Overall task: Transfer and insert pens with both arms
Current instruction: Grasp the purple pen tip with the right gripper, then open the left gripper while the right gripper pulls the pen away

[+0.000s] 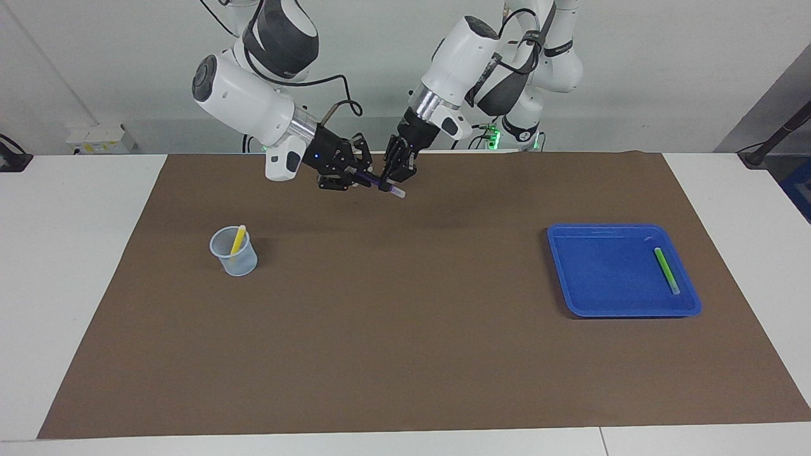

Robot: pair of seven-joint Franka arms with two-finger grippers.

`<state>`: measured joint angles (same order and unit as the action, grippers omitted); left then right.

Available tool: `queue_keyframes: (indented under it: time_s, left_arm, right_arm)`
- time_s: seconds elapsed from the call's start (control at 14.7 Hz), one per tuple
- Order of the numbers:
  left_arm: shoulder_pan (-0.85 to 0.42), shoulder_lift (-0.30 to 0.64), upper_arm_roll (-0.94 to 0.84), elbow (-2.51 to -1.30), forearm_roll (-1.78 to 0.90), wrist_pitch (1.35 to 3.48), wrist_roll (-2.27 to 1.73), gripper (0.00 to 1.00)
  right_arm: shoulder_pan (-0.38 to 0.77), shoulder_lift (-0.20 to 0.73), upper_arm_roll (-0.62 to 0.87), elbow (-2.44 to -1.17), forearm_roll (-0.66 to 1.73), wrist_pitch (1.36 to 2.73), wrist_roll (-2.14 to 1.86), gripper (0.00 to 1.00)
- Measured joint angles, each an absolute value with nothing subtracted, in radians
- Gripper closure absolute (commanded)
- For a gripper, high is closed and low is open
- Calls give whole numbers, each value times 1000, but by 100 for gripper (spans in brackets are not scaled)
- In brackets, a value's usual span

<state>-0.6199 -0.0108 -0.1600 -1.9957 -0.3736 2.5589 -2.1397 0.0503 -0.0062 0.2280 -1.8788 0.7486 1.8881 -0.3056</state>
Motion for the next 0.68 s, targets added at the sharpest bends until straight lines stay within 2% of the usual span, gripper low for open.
queue_keyframes:
  time_s: [0.14, 0.2, 0.27, 0.34, 0.68]
  left_arm:
    - [-620, -11, -160, -1996, -374, 2559, -2140, 100]
    - [-620, -11, -160, -1996, -374, 2559, -2140, 96]
    - [-620, -11, -160, -1996, -374, 2559, -2140, 26]
    - [-620, -11, -160, -1996, -374, 2559, -2139, 0]
    - [-610, -12, -143, -1995, -372, 2535, -2125, 0]
  right_arm:
    - [50, -6, 228, -1879, 749, 1888, -306, 100]
    - [50, -6, 228, -1879, 749, 1887, -306, 100]
    - [50, -6, 228, -1879, 749, 1887, -306, 100]
    - [50, -6, 228, -1879, 749, 1887, -306, 100]
    - [50, -6, 227, -1879, 749, 1867, -304, 100]
